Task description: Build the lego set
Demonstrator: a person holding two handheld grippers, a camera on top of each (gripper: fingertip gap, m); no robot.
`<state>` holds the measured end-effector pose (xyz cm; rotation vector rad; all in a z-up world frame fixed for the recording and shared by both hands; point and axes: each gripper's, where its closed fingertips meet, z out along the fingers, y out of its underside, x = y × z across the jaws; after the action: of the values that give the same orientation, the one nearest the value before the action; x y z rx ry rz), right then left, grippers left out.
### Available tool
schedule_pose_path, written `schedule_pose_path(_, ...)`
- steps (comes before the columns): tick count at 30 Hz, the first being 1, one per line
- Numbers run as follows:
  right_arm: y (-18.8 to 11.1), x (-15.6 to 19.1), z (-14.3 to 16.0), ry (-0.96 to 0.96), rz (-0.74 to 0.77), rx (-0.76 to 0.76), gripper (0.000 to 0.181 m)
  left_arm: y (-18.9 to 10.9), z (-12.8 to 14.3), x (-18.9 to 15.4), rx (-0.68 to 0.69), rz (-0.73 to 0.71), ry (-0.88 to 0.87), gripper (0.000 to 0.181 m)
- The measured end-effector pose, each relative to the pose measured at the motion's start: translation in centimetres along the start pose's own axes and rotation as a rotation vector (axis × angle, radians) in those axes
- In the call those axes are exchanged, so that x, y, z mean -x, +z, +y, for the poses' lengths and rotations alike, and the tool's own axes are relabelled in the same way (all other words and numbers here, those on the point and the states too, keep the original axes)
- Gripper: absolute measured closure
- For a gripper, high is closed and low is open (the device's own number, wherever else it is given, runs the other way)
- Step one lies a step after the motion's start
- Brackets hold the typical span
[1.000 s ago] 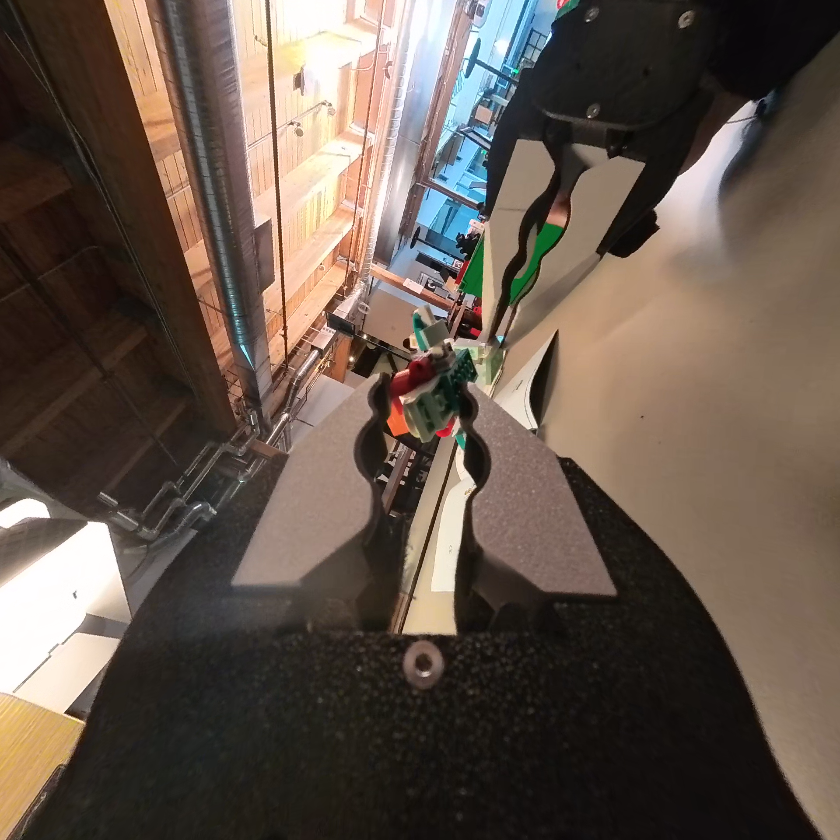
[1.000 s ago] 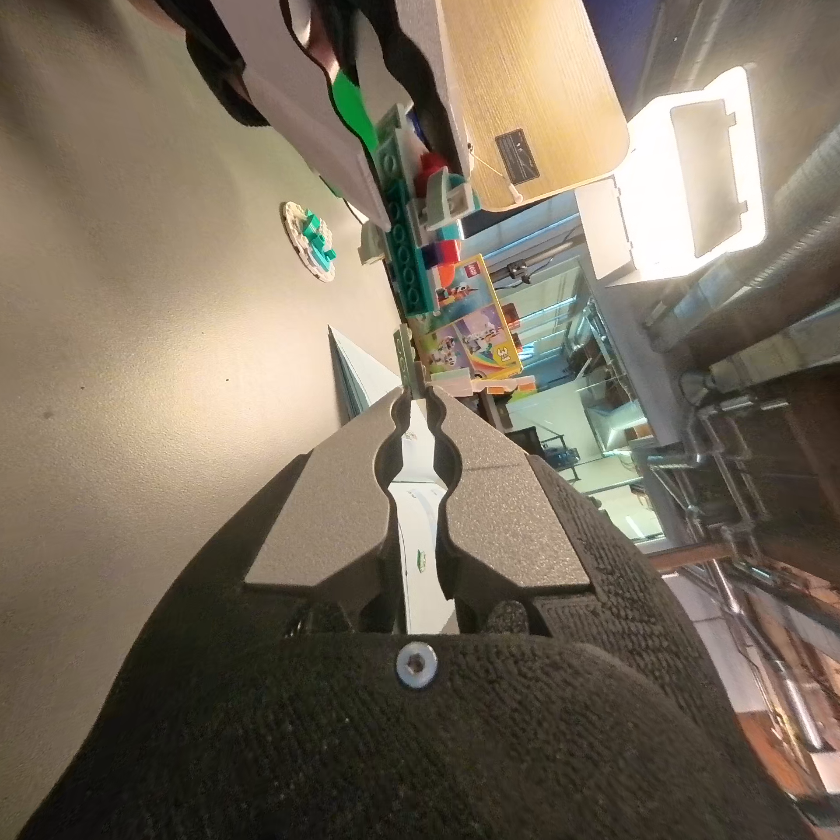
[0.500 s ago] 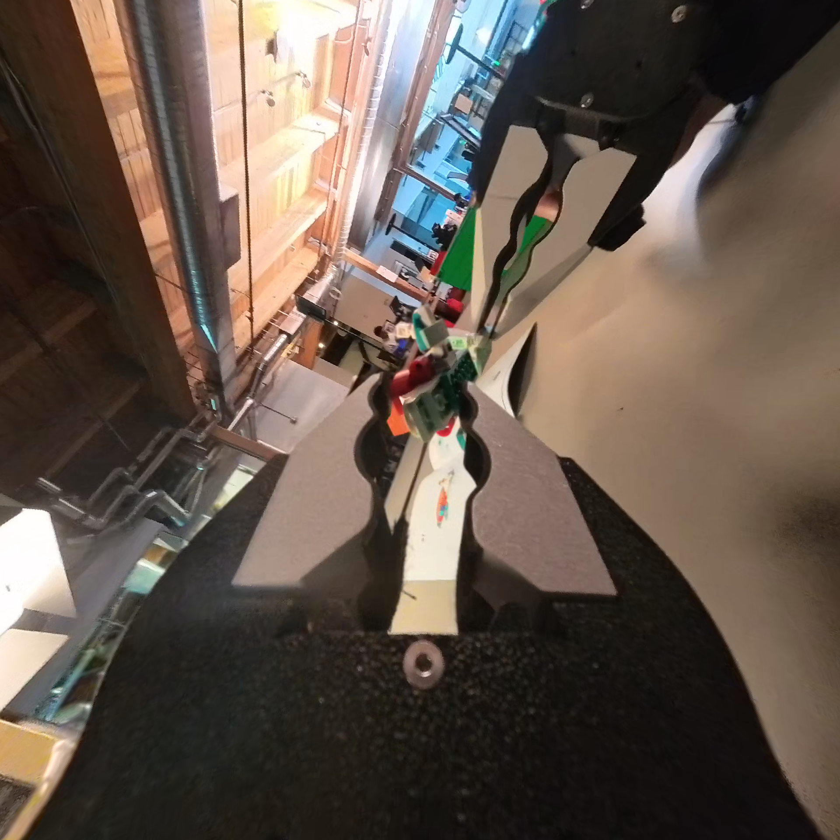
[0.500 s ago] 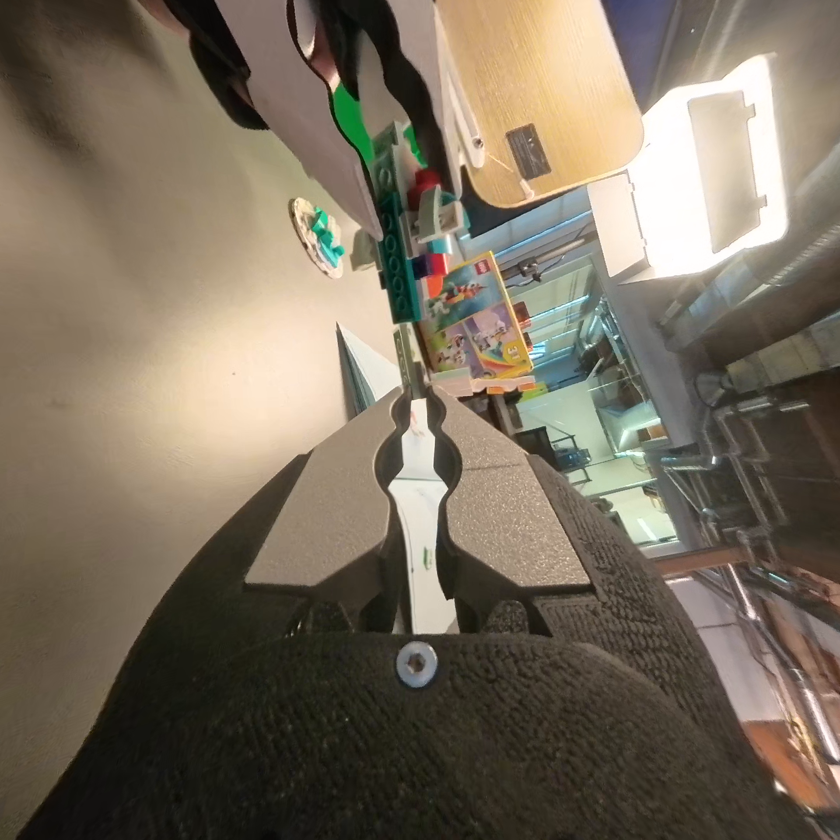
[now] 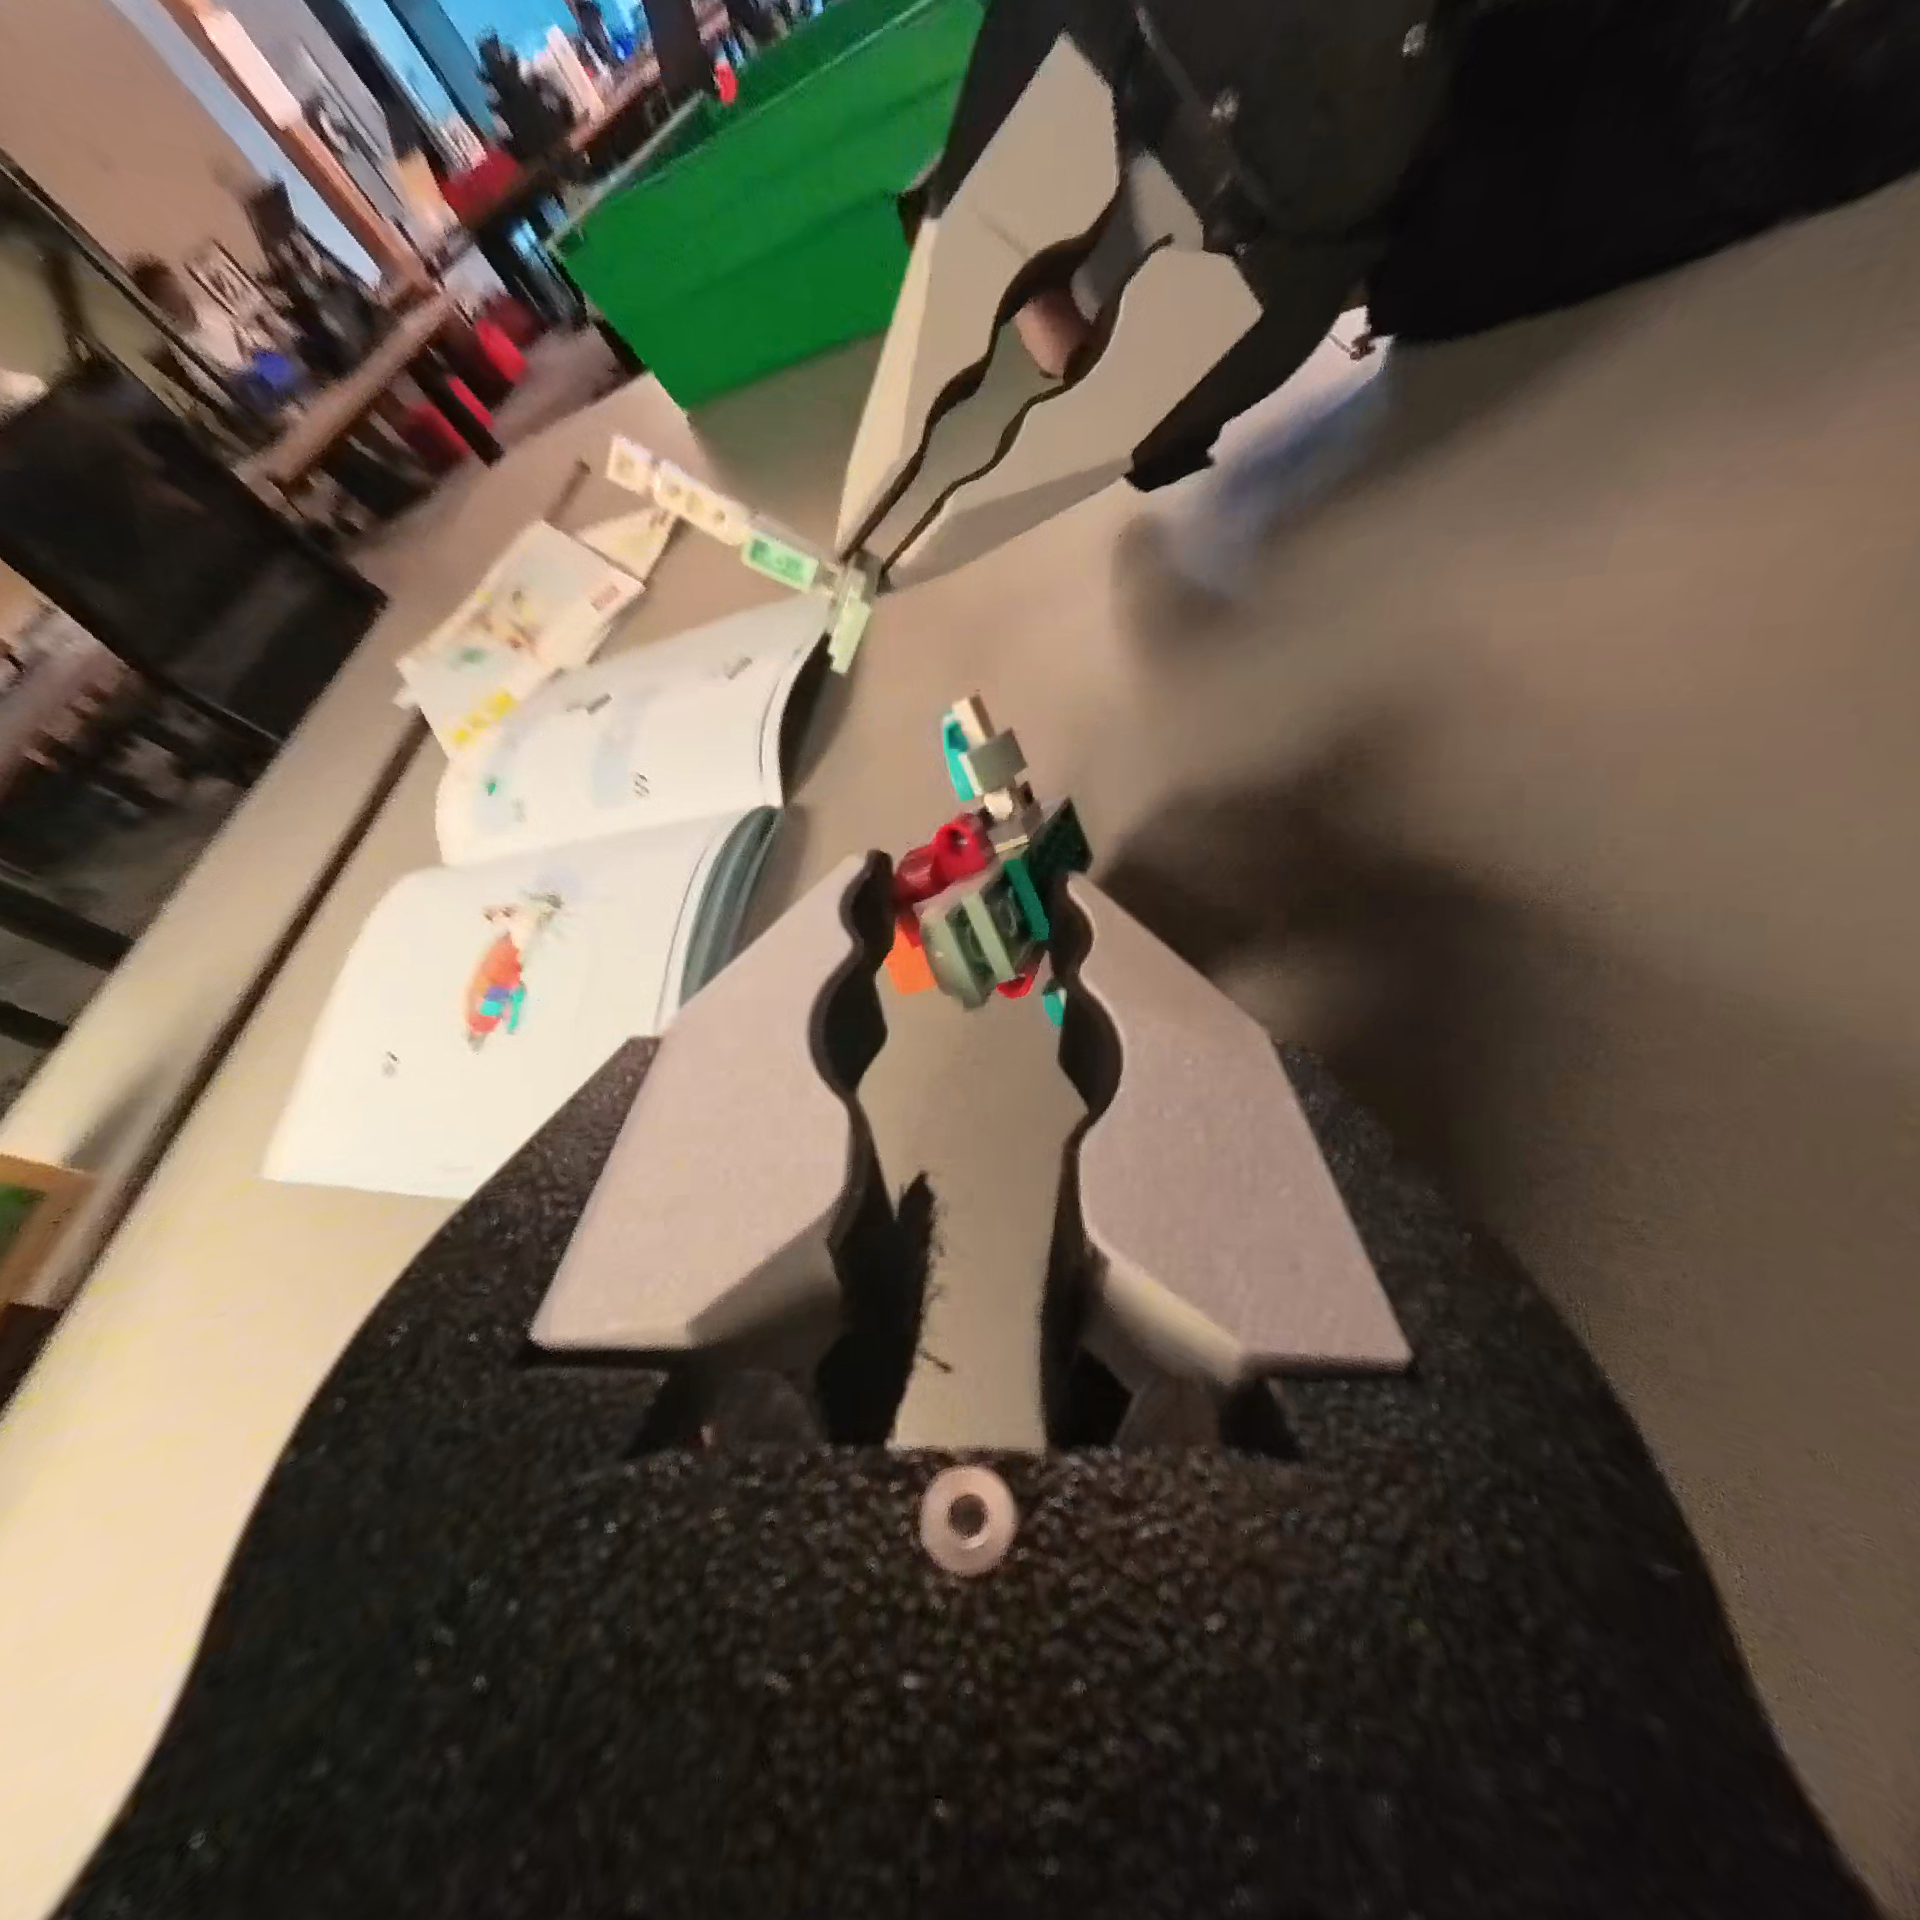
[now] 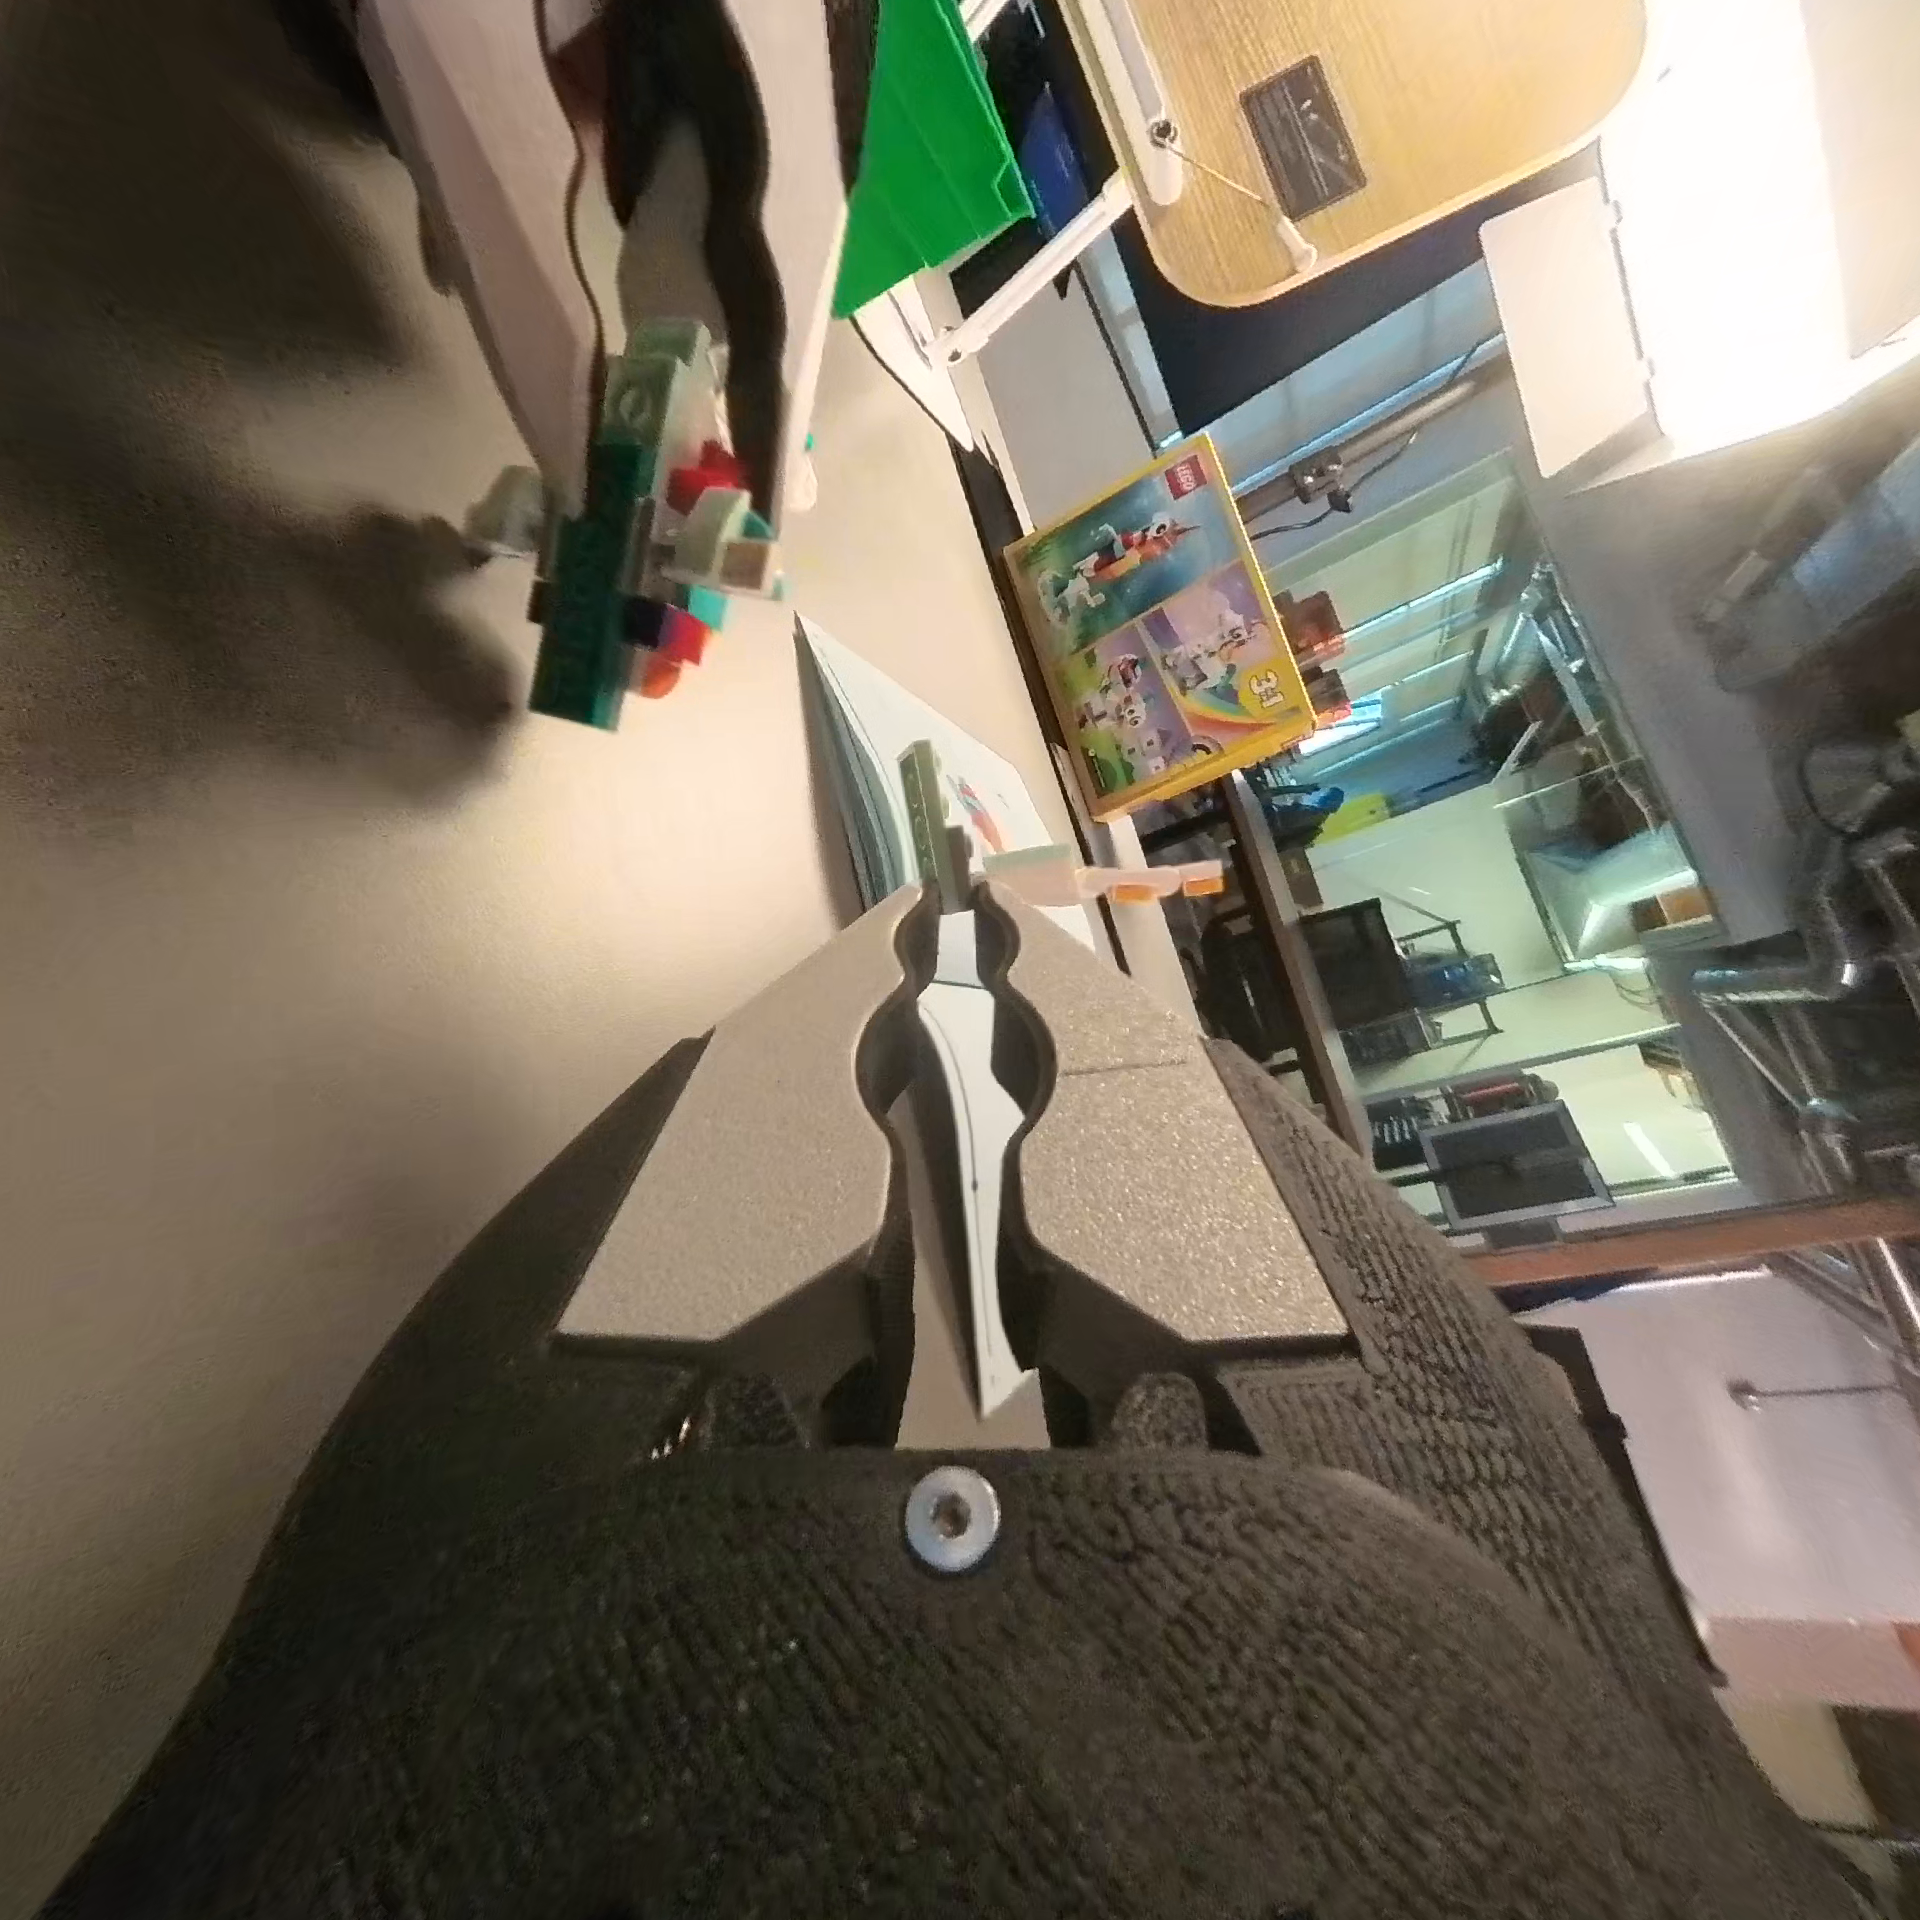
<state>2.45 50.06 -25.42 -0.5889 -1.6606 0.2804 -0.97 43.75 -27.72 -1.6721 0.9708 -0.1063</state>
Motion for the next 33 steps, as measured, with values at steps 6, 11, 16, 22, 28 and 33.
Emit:
schedule_pose_path(6,-0.4,-0.7,0.1,-0.009,0.03,-0.035,0.176,0.2,0.4,-0.3,0.073,0.041,-0.205,0.153)
schedule_pose_path(11,-0.7,-0.9,0.4,-0.042,0.052,-0.066,0.176,0.0,0.5,-0.7,0.121,0.031,-0.221,0.153)
schedule_pose_path(16,-0.7,-0.5,0.2,-0.055,0.035,-0.101,0.176,-0.2,0.4,-1.0,0.144,-0.018,-0.24,0.153)
schedule_pose_path(22,-1.4,-0.6,-1.3,-0.099,0.063,-0.155,0.176,-0.2,0.1,-1.3,0.16,-0.115,-0.204,0.154)
schedule_pose_path(28,-1.7,-0.2,-1.6,-0.1,0.042,-0.159,0.176,0.1,0.7,-0.5,0.219,-0.198,-0.398,0.154)
schedule_pose_path(33,-1.8,0.2,-1.5,-0.055,-0.006,-0.158,0.176,0.2,1.2,-1.2,0.213,-0.131,-0.768,0.153)
